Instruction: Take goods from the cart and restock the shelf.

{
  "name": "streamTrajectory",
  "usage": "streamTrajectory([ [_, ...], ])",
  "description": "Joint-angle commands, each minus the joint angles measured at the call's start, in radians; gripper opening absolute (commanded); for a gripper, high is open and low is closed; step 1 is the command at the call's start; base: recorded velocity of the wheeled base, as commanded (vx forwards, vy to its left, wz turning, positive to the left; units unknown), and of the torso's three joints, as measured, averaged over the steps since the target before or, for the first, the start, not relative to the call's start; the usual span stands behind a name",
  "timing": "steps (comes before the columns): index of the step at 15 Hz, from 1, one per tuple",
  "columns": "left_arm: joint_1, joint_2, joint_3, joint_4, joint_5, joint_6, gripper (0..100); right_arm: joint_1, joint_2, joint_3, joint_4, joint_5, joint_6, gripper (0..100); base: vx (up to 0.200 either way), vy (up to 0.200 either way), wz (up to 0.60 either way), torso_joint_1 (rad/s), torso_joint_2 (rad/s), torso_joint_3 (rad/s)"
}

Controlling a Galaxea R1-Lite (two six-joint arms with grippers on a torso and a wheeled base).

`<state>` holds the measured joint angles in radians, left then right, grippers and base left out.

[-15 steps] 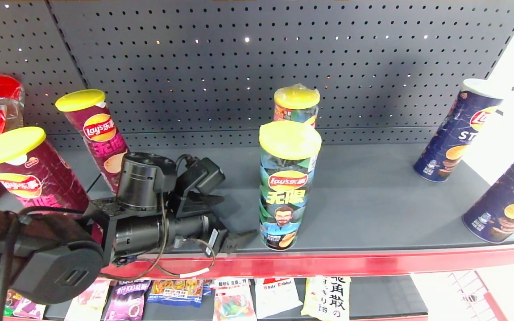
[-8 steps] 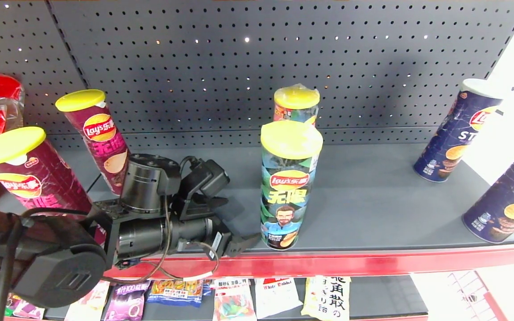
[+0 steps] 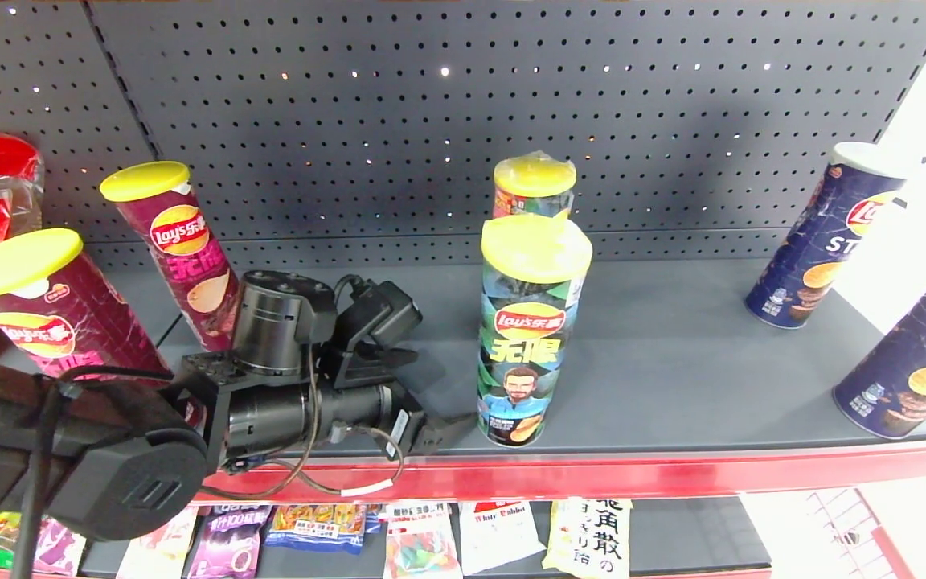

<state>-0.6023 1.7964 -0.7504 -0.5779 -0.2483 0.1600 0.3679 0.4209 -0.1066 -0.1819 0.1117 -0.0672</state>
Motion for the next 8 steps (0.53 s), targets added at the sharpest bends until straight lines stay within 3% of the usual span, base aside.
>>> streamTrajectory([
  [1, -0.001, 0.005, -0.003, 0.0, 0.0, 0.001, 100, 0.0, 0.001, 0.001, -0.001, 0.0, 0.0, 100, 0.0, 0.0, 0.0, 0.0, 0.0, 0.0],
  [8, -0.017, 0.015, -0.02, 0.0, 0.0, 0.001, 100, 0.0, -0.001, 0.001, -0.001, 0.0, 0.0, 100, 0.0, 0.0, 0.0, 0.0, 0.0, 0.0],
])
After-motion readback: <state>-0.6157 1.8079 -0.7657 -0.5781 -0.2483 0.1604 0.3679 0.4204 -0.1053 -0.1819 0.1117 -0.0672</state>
